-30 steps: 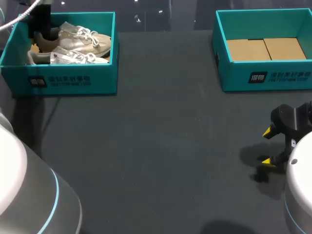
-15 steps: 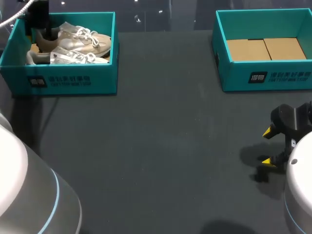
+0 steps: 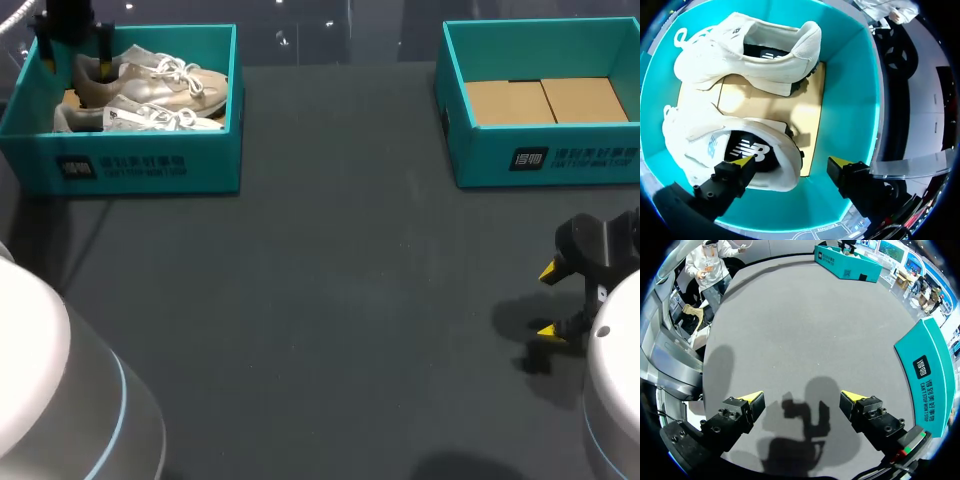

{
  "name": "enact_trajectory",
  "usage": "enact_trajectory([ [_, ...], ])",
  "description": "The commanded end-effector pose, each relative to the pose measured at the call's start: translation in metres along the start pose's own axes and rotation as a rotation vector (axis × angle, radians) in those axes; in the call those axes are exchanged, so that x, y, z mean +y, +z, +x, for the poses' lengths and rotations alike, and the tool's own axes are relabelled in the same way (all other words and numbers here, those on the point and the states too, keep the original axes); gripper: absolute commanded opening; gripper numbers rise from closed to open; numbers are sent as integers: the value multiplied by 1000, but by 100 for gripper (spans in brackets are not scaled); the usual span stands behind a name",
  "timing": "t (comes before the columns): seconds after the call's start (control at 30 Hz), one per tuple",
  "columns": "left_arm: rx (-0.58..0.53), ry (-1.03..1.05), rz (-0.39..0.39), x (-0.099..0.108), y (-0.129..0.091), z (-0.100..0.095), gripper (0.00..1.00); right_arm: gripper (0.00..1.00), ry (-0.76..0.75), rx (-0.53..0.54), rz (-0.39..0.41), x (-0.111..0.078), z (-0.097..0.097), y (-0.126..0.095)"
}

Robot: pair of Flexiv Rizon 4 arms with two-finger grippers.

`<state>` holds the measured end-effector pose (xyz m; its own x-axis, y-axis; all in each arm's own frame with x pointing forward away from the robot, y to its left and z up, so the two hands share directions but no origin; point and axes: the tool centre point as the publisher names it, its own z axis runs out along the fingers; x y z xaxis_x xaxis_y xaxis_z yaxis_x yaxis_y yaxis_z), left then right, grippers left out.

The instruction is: Take the shoe out of the shoebox, open the shoe tongue, remove and reinsert the insole, then place the shoe into the shoebox

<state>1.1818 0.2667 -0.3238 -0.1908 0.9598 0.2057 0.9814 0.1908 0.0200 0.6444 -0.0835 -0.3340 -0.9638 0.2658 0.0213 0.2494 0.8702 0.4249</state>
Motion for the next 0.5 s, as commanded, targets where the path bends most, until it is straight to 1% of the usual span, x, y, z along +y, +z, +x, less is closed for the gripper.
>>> enact_trajectory([
  [0.03, -25, 2, -52, -20, -21, 11, 97, 100, 0, -4, 1, 0, 2, -1],
  [0.17, -52, 12, -60, -30, -37, 15, 100, 100, 0, -4, 1, 0, 2, -1],
  [0.33, -90, 37, -66, -48, -56, 21, 100, 100, 0, -4, 1, 0, 2, -1],
  [0.5, -108, 53, -71, -62, -66, 28, 100, 100, 0, -4, 1, 0, 2, -1],
])
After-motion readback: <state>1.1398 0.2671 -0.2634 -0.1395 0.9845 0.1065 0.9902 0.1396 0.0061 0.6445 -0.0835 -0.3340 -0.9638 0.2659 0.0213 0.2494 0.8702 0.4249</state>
